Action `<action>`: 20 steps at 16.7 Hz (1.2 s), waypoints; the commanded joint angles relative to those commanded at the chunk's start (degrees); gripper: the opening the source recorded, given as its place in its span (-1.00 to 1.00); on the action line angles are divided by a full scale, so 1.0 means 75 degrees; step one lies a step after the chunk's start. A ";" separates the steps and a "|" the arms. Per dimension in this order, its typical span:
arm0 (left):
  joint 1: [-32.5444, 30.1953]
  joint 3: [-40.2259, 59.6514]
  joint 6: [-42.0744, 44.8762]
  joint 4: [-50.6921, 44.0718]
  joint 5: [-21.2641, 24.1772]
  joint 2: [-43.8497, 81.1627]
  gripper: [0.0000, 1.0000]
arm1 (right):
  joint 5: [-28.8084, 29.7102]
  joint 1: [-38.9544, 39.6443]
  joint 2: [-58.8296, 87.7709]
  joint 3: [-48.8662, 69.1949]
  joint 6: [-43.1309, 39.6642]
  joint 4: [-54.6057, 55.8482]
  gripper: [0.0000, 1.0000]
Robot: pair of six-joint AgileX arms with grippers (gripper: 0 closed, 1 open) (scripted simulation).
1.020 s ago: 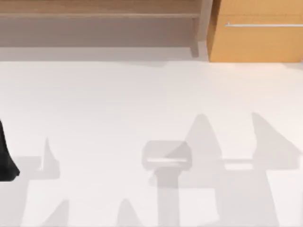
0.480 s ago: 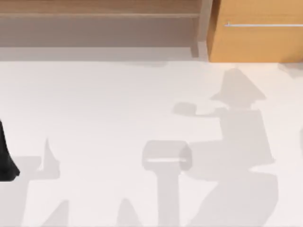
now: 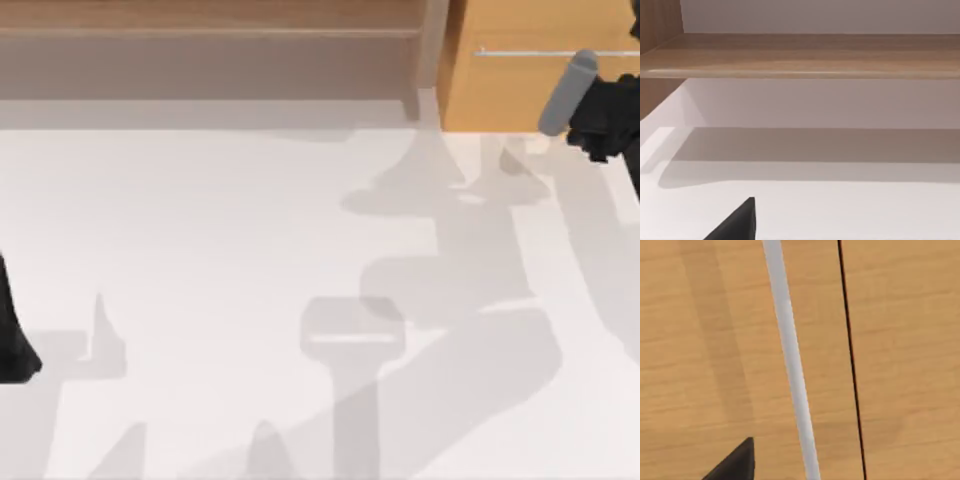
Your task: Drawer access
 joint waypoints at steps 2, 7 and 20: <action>0.0000 0.0000 0.0000 0.0000 0.0000 0.0000 1.00 | 0.0386 0.0347 0.0407 0.0004 -0.0697 0.0372 1.00; 0.0000 0.0000 0.0000 0.0000 0.0000 0.0000 1.00 | 0.0710 0.0592 0.0653 -0.0029 -0.1192 0.0621 1.00; 0.0000 0.0000 0.0000 0.0000 0.0000 0.0000 1.00 | 0.0618 0.0495 0.1050 0.0863 -0.1196 0.0127 1.00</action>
